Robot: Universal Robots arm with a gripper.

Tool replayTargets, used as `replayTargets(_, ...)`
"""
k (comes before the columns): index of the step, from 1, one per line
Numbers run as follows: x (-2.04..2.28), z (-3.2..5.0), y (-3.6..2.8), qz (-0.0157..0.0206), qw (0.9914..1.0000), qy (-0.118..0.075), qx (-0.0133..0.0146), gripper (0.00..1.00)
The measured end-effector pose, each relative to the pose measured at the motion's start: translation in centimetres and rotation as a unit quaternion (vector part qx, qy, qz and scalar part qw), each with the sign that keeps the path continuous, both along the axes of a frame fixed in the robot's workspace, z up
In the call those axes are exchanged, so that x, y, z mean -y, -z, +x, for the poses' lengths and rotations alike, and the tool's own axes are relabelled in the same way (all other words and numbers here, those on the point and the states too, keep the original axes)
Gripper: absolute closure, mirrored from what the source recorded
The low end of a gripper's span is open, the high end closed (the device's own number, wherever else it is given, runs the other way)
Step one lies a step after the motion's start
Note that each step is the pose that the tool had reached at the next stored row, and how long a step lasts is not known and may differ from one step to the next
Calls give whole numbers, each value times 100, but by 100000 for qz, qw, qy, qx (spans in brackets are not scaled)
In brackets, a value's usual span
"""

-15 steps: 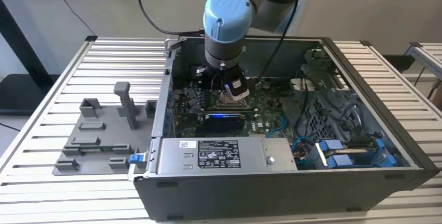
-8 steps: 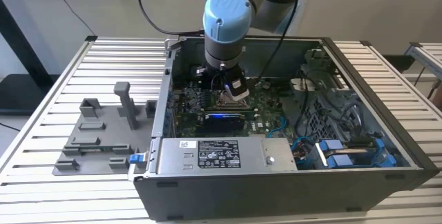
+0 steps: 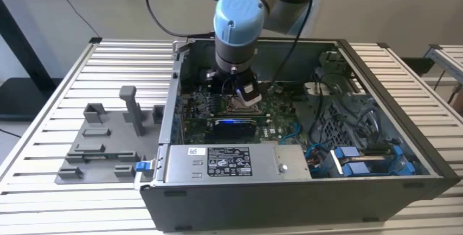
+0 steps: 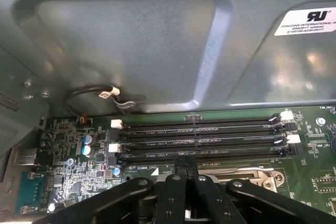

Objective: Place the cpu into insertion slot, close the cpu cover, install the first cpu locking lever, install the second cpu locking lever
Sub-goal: 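Install the first cpu locking lever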

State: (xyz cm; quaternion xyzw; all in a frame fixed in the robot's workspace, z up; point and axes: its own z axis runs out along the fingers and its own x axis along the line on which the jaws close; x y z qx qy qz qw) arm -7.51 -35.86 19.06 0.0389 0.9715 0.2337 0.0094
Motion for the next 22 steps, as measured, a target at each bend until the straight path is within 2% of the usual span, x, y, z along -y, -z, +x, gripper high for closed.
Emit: replayTargets(22,-13,188,60,22,100000,-1,4,89)
